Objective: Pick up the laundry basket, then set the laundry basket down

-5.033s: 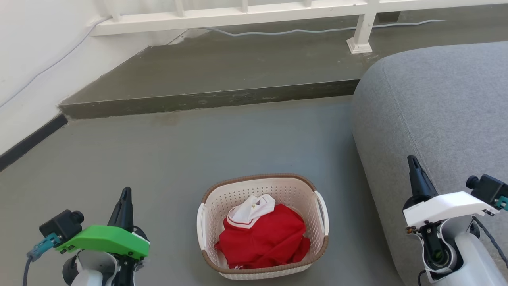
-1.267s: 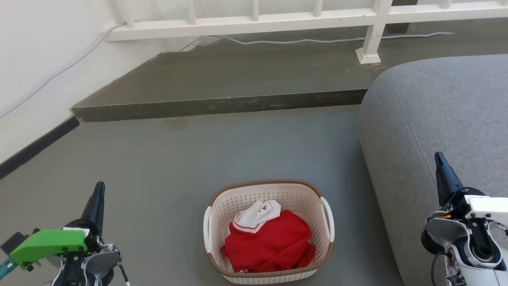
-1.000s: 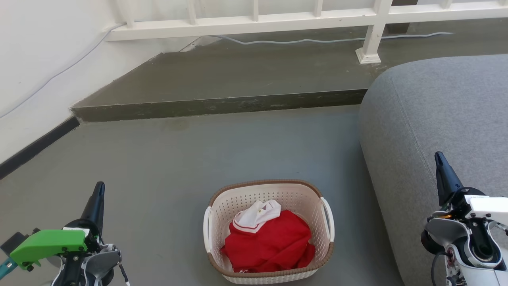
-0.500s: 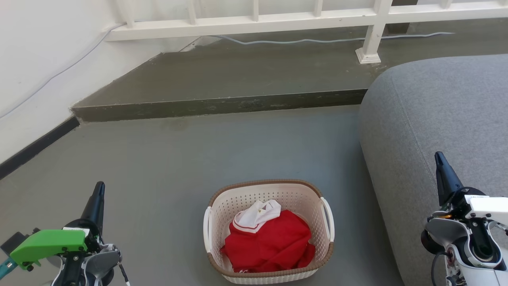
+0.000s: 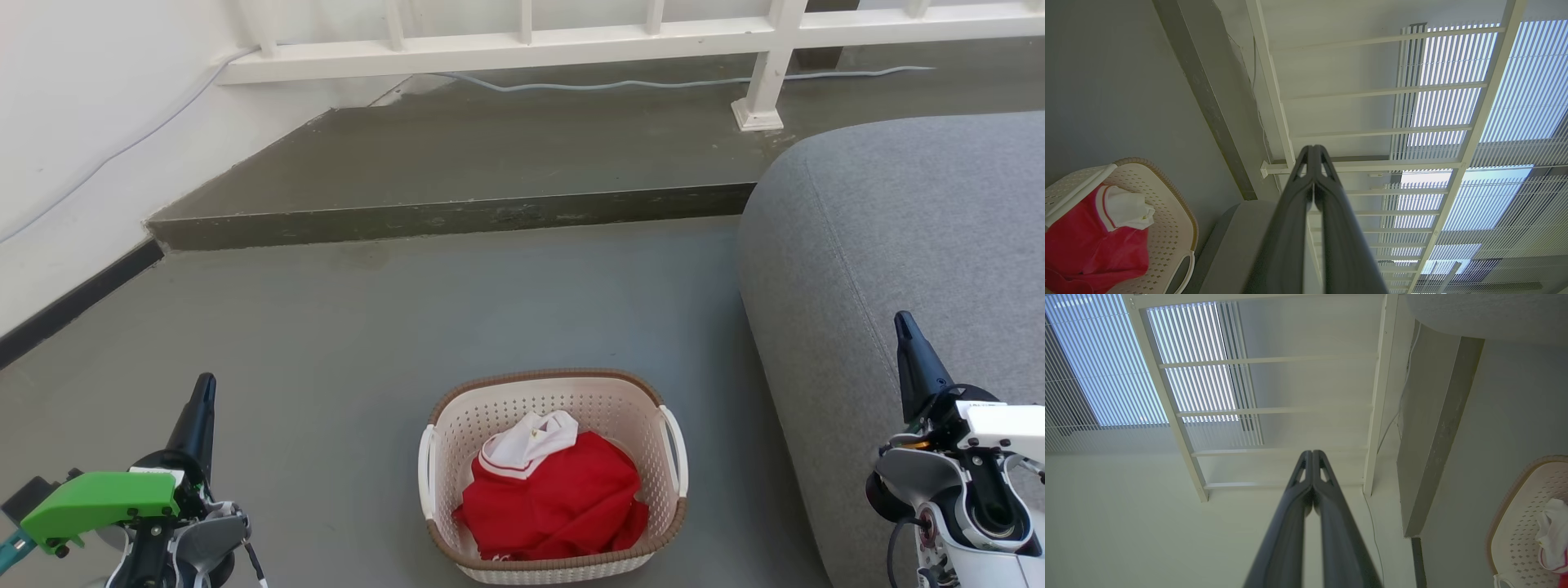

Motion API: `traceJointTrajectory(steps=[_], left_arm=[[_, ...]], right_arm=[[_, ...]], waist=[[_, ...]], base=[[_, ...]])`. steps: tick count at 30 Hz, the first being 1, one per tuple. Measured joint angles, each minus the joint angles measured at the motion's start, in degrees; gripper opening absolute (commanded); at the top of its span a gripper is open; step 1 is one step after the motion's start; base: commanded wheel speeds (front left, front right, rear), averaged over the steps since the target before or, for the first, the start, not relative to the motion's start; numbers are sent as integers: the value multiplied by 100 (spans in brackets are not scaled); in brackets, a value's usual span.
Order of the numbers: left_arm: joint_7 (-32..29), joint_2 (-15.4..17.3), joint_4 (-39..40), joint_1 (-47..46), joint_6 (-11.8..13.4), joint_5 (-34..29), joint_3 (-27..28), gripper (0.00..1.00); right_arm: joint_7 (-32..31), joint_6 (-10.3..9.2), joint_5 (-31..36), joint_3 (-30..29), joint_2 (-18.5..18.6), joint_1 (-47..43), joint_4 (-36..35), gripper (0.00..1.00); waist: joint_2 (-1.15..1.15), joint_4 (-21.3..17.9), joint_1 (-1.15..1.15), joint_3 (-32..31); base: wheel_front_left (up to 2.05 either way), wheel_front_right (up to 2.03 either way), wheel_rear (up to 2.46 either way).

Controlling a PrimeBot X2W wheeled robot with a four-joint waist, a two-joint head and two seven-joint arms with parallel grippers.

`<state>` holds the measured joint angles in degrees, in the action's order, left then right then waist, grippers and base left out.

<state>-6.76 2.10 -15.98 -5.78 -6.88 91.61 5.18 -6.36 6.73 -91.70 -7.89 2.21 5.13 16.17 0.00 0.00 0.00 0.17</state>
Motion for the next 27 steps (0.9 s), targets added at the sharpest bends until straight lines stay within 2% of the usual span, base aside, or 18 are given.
traceJointTrajectory(steps=[27], left_arm=[[0, 0, 4, 1, 0, 1, -2, 0]], right_arm=[[0, 8, -5, 1, 0, 0, -3, 0]], waist=[[0, 0, 0, 0]], base=[[0, 0, 0]])
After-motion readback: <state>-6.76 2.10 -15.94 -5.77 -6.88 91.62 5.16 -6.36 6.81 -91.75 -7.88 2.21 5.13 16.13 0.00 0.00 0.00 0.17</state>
